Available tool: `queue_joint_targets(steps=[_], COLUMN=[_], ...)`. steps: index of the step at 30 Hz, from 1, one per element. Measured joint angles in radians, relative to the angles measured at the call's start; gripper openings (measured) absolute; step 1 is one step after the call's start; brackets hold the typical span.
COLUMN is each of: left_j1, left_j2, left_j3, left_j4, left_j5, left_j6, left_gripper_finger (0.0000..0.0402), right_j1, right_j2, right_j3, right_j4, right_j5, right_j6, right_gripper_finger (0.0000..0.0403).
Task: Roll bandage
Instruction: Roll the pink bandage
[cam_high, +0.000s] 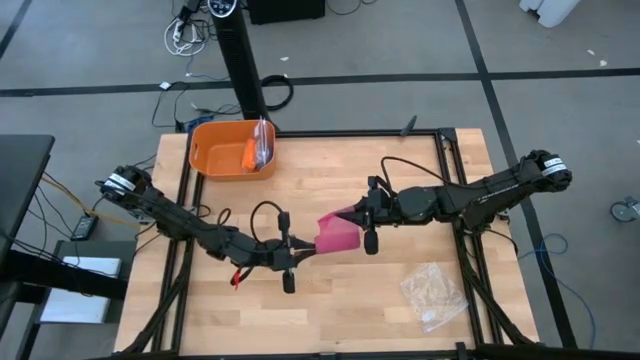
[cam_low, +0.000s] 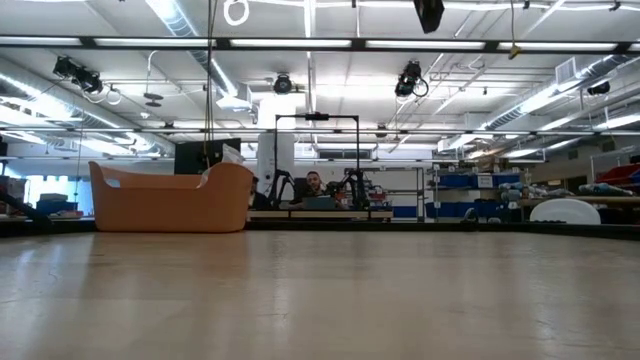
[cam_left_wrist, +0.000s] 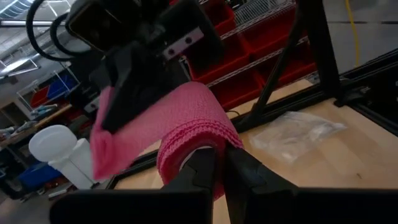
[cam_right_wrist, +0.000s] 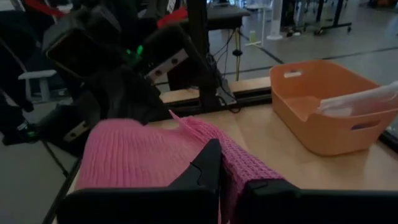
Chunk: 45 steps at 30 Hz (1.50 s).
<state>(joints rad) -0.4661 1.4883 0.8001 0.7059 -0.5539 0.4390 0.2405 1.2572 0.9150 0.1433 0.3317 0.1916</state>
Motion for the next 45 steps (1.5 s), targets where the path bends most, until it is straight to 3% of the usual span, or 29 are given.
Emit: queue_joint_targets(steps=[9,23,35,38,45], left_j1=[-0.006,-0.025,-0.027,-0.026,-0.023], left_j2=[0.000,0.000,0.000,0.000,0.000], left_j3=[0.002,0.002,0.003,0.003,0.003], left_j4=[0.001,0.015,0.218,0.255,0.309], left_j5=[0.006,0.014,0.006,-0.004,-0.082], left_j6=[0.001,0.002,-0.135,-0.183,-0.215], left_gripper_finger=[0.0019,0.0019,0.0019,0.0019,0.0019], right_j1=[0.014,0.046,0.055,0.079,0.162], right_j2=[0.000,-0.012,-0.261,-0.278,-0.233], right_j3=[0.000,0.000,-0.037,-0.098,-0.209], right_j4=[-0.038,-0.079,-0.298,-0.244,0.077], right_j5=[-0.059,-0.071,-0.071,-0.072,-0.075], right_j6=[0.002,0.015,0.029,0.063,0.085], right_gripper_finger=[0.0054,0.0216,0.0271,0.0272,0.0270])
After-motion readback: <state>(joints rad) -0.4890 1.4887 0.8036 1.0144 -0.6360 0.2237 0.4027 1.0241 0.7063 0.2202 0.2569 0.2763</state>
